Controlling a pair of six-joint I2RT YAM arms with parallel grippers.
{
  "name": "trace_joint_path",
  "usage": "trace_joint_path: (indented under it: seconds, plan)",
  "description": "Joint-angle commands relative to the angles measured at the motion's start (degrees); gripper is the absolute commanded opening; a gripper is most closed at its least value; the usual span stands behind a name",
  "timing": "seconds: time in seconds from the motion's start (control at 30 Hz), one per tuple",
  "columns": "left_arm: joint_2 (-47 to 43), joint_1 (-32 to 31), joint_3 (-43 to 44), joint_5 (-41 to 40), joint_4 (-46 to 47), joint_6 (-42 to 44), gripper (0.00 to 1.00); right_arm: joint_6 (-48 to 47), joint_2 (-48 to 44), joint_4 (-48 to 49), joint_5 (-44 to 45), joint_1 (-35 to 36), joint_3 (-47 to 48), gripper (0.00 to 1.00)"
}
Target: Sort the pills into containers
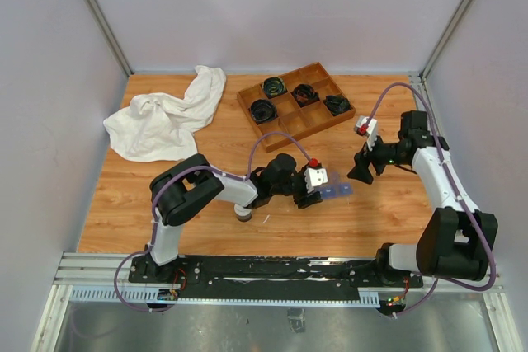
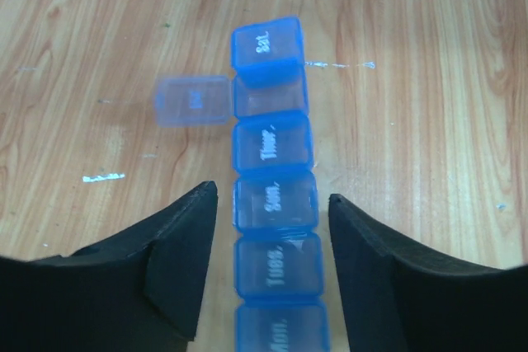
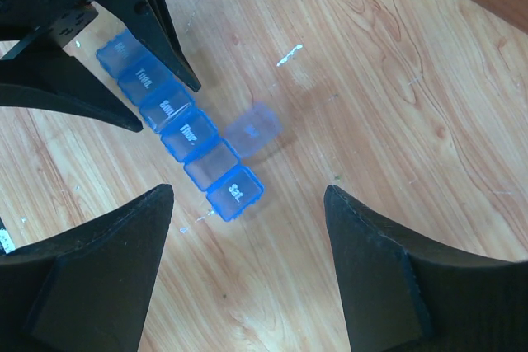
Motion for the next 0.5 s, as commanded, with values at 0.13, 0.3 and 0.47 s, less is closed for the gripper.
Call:
trace_joint_path:
  seconds: [0.13, 0.3, 0.47]
  plan:
    - [-0.68, 0.16, 0.22, 1.33, 0.77, 0.64, 0.72, -1.12, -0.27, -2.89, 0.74, -2.69, -1.62, 0.75]
    - [-5.6, 0.12, -2.03, 2.6, 1.77, -0.91, 0.76, -1.85, 0.24, -3.73, 2.6, -2.9, -1.94, 0.75]
    - [-12.6, 0.17, -3.25, 2.73, 1.88, -8.09, 0.77, -1.79, 1.74, -3.82, 4.11, -2.9, -2.03, 0.75]
